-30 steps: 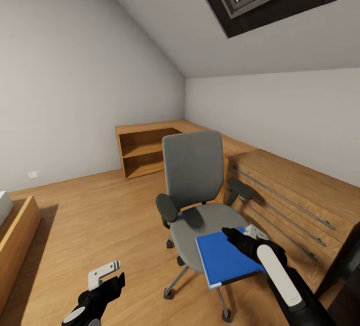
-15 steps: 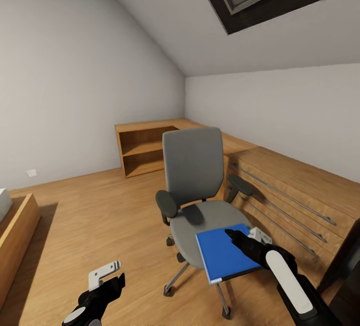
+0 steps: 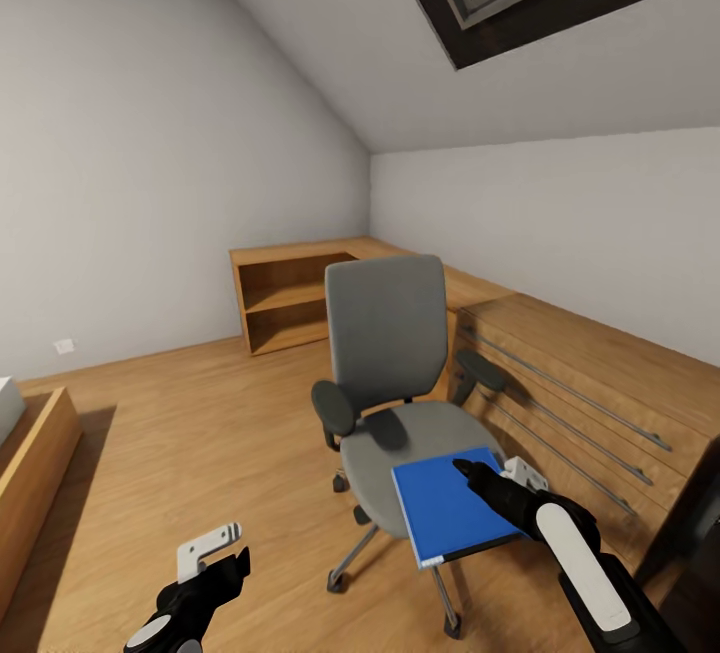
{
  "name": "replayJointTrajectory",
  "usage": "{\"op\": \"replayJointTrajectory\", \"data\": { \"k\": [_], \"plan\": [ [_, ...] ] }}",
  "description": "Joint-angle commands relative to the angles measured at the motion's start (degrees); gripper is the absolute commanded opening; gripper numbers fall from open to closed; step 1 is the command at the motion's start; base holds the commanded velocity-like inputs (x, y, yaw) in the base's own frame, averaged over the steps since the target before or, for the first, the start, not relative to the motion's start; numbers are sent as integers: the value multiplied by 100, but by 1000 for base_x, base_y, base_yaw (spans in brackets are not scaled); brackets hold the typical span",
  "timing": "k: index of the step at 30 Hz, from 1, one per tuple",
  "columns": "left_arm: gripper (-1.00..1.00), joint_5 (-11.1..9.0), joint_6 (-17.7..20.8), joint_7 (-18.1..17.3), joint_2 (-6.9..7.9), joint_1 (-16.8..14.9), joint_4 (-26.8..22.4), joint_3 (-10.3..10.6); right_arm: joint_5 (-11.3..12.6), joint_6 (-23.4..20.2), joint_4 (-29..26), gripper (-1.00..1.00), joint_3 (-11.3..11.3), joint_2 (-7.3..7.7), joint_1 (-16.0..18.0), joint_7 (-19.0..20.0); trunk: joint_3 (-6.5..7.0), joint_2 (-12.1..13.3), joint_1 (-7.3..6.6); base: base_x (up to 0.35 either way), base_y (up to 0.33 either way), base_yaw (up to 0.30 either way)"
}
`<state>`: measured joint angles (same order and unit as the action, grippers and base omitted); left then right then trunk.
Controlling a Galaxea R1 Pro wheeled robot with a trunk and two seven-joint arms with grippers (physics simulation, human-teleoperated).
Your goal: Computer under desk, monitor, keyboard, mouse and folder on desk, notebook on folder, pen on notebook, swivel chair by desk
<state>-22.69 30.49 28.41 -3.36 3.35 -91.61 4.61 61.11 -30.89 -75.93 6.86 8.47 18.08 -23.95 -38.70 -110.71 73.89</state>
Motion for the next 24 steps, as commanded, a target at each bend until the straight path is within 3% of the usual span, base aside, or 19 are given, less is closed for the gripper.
{"op": "replayJointTrajectory", "data": {
  "k": [1,12,17,18,24],
  "plan": [
    [100,-60,8,52,1,-1,-9,4,59,4,-9,100,9,6,3,-59,-5,-3,-1,-118,0,0],
    [100,-60,9,51,2,-3,-6,-1,59,1,4,100,-9,14,-1,4,-5,-3,-1,-173,0,0],
    [100,-60,11,54,-4,-4,-13,-6,56,-4,9,100,-79,22,-98,440,-23,-43,21,-12,0,0],
    [100,-65,15,62,-9,-3,-14,-21,53,-5,18,100,-234,23,-171,725,-41,-83,43,-2,0,0],
    [100,-68,18,71,-21,-4,-15,-22,58,-9,24,100,-755,20,-358,1215,-149,-324,175,-1,0,0]
  ]
}}
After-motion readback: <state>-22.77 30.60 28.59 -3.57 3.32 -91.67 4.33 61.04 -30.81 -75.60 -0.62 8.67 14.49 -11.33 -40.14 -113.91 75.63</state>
